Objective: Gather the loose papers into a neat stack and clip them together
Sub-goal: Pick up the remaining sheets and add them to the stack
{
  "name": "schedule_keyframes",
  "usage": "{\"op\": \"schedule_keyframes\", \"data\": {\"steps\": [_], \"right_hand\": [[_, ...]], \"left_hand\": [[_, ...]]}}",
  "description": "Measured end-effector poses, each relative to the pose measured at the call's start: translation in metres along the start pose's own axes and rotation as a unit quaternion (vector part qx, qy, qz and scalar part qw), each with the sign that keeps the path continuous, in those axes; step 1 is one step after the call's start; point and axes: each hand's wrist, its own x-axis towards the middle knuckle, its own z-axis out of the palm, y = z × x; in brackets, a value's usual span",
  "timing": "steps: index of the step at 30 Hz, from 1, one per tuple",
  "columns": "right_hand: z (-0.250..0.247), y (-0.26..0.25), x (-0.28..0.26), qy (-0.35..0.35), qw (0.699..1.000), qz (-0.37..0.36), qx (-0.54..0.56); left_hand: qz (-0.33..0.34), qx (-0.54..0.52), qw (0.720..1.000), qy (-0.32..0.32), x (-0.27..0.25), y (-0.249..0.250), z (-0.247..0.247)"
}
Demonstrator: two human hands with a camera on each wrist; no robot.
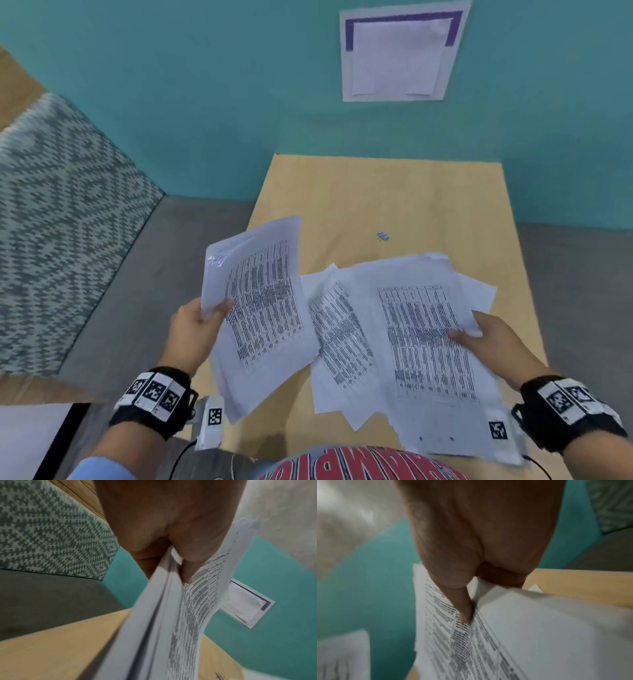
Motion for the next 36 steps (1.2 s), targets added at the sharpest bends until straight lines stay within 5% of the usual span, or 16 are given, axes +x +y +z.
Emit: {"op": "schedule_keyframes", "data": {"steps": [5, 12, 17, 20, 27, 36], "right_hand": [[-0.027, -0.035, -0.033, -0.019, 0.978, -0.035, 0.205], [-0.009, -0.087, -0.041, -0.076, 0.913, 0.0, 0.401], [0.009, -0.088, -0.041, -0.137, 0.933, 0.01, 0.333], [0.009, -0.093, -0.05, -0.092, 0.952, -0.03, 0.289], [-0.008, -0.108, -0.095, 0.052, 0.96, -0.136, 0.241], [0.024, -0.04, -0.057, 0.082, 0.98, -0.088, 0.159]], "left_hand": [[0.037, 0.014, 0.996, -0.074, -0.005, 0.033, 0.03], [0.049, -0.137, 0.956, -0.256, -0.043, 0.086, 0.082], [0.061, -0.111, 0.939, -0.319, -0.06, 0.098, 0.105], [0.102, -0.049, 0.944, -0.311, -0.067, 0.102, 0.113], [0.133, -0.151, 0.949, -0.244, -0.079, 0.104, 0.118], [0.129, -0.045, 0.954, -0.265, -0.066, 0.065, 0.141]]}}
